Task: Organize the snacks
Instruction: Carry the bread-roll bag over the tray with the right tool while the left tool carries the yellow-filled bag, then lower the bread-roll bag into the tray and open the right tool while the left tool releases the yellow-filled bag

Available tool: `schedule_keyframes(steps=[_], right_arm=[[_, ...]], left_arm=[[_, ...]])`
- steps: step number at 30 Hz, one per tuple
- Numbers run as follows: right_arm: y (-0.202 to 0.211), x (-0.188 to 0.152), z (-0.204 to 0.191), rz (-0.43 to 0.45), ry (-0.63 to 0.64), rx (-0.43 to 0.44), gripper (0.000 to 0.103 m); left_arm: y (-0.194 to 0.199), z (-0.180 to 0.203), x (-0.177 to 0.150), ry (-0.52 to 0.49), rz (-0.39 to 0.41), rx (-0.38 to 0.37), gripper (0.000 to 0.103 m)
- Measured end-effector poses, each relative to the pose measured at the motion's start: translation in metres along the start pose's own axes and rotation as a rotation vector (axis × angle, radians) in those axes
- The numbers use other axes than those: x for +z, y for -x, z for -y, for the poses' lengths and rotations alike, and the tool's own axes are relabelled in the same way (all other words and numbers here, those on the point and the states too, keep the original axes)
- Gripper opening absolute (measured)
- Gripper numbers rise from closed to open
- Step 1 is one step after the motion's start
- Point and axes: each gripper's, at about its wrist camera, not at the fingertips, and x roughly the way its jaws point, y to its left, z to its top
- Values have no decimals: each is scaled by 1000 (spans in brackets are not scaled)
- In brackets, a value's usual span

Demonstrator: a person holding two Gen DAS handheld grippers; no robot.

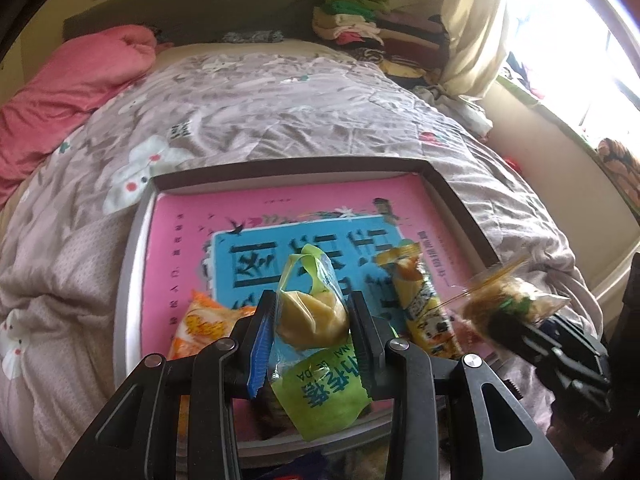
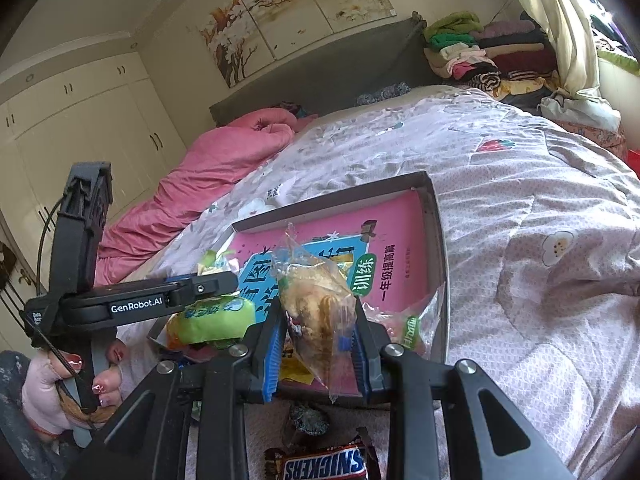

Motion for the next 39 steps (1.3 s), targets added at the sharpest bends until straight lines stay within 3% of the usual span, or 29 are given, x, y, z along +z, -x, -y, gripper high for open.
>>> schedule_keyframes(steps=[10,28,39], right_arm=[[-7,1,3,-13,0,8,30],[-24,5,1,-47,23,62,30],[-26,2,-8,-67,99,4,30]], left_arm=[[-14,25,0,-51,-39,-18,37],[-24,30,-3,-55,-81,-19,37],[-23,34,-4,-62,-97,-8,37]])
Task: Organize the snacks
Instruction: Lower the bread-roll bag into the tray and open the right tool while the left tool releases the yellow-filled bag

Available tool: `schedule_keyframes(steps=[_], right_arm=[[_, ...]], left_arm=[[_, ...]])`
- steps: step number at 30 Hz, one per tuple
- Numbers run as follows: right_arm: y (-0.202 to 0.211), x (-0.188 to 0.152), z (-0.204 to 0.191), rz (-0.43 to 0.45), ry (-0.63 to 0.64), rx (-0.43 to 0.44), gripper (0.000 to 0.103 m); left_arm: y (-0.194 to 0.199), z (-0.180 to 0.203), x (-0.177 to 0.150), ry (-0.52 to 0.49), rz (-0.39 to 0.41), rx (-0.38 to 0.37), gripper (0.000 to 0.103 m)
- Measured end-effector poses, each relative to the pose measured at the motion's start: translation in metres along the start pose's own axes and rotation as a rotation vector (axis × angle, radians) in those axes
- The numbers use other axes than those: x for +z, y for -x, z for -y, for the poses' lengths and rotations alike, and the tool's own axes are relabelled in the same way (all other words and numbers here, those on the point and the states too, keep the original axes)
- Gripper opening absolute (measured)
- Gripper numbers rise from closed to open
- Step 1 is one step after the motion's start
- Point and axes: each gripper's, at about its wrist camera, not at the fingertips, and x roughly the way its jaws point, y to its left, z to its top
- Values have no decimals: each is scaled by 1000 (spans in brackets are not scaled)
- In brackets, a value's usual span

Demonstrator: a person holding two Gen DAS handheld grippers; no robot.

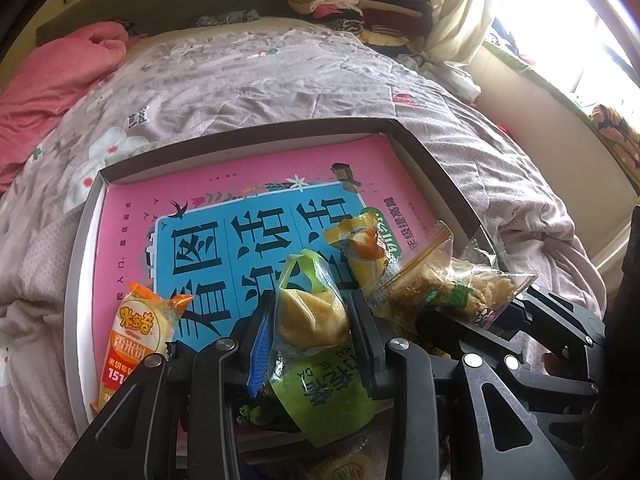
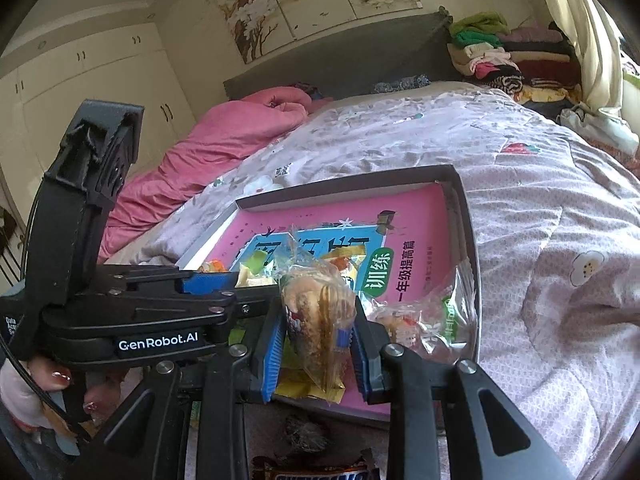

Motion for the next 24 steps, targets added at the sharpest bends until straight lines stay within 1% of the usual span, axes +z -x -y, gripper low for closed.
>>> schedule_keyframes(steps=[4,12,18,21,24], right_arm=[[0,0,1,-2,-3,2,30],[3,1,10,8,-59,26,31],[7,2,12,24,-73,14,34],[9,2,15,28,-83,10,34],[11,3,13,37,-73,-5,37]], left_arm=[[1,-1,-2,11,-1,2,37],[3,-1,-5,18,2,5,37],[5,-2,-7,30,10,1,37],[5,-3,-7,37,13,4,37],[5,-3,-7,40,15,9,37]])
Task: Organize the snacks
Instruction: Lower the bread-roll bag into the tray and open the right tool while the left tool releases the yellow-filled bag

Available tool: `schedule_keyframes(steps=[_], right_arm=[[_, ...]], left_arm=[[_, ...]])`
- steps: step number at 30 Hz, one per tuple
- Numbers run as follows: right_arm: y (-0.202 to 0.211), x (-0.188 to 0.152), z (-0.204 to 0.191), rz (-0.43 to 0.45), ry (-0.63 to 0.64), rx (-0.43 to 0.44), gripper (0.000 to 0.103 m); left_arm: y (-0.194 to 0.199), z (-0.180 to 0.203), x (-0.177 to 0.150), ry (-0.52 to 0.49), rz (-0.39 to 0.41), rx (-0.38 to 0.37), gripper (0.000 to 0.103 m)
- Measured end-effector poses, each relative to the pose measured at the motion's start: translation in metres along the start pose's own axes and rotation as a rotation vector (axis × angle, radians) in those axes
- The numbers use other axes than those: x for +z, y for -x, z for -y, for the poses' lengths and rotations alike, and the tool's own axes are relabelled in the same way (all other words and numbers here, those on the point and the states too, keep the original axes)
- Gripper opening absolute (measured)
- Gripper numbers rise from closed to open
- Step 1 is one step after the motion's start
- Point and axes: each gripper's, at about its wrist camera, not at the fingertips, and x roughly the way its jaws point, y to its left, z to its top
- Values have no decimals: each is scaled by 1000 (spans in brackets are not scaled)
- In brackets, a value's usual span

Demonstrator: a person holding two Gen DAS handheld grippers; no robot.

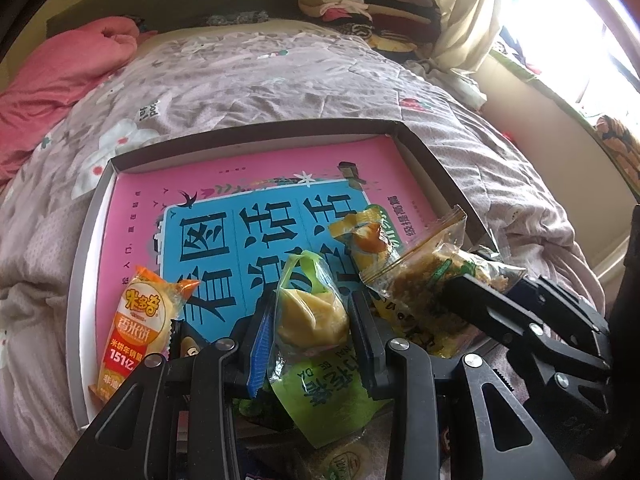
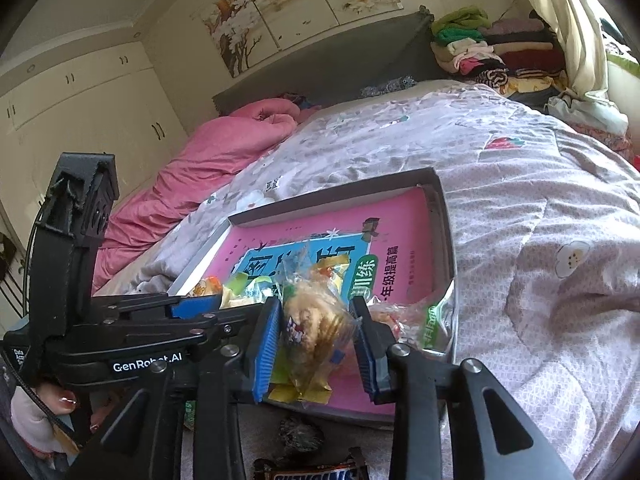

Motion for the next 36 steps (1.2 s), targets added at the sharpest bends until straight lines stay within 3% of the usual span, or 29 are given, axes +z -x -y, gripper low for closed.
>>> schedule_keyframes(steps=[12,25,28,36], right_arm=[[9,3,-4,33,59,-79,40],[8,-2,-14,33,148,-142,40],[10,-3,-15,42,156,-142,47],[17,-3,-5,63,107,-155,51]], left_arm=[[-6,-1,6,-3,9,38,38],[2,-10,6,30,19,12,38],[7,-11,6,33,26,8,38],[20,-19,5,50,40,-1,48]])
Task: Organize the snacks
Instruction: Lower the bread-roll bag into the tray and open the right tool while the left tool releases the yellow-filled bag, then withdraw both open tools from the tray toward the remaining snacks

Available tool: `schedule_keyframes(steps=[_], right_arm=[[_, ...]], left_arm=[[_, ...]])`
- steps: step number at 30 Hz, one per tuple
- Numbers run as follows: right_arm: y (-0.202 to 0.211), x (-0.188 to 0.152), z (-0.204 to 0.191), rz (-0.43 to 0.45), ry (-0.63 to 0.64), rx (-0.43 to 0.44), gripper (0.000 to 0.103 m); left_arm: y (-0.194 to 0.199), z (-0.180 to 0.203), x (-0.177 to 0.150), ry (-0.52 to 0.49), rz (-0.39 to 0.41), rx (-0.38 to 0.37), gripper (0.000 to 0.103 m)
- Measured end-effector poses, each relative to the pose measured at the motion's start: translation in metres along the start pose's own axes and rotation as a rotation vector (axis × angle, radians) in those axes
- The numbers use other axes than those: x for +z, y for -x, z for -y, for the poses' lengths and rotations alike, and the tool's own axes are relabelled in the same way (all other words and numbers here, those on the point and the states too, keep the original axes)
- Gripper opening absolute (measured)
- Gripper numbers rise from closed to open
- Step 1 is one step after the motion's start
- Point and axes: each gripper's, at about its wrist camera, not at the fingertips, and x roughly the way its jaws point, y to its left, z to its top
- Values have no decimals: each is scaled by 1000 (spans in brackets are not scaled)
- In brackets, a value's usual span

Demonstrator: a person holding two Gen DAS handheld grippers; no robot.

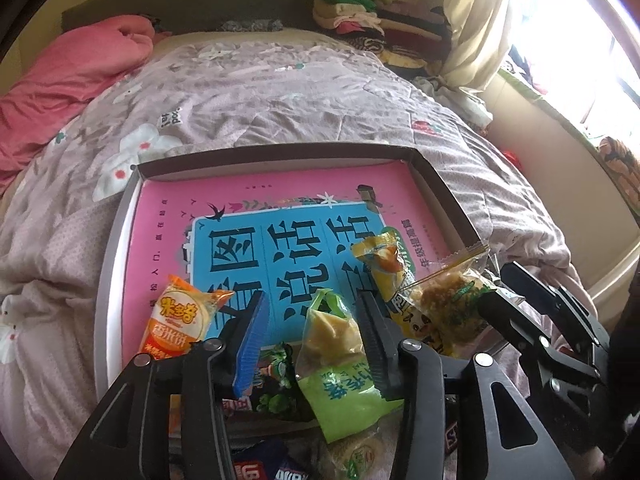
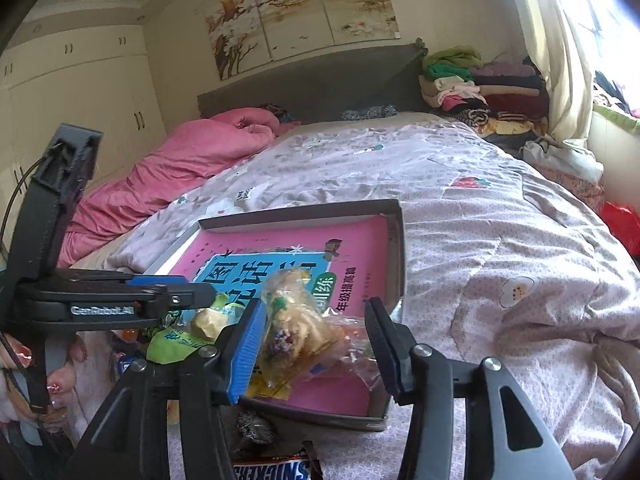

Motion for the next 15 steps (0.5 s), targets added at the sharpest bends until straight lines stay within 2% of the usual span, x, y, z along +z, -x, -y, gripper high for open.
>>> schedule_keyframes(steps=[2,15], right_arm=[[1,1,2,2,-4,-4,51],[-2,-2,-5,-13,52,-30,54]], left_arm=[[4,-2,0,1,4,3,52],[22,-11,-6,29,17,-11,57]])
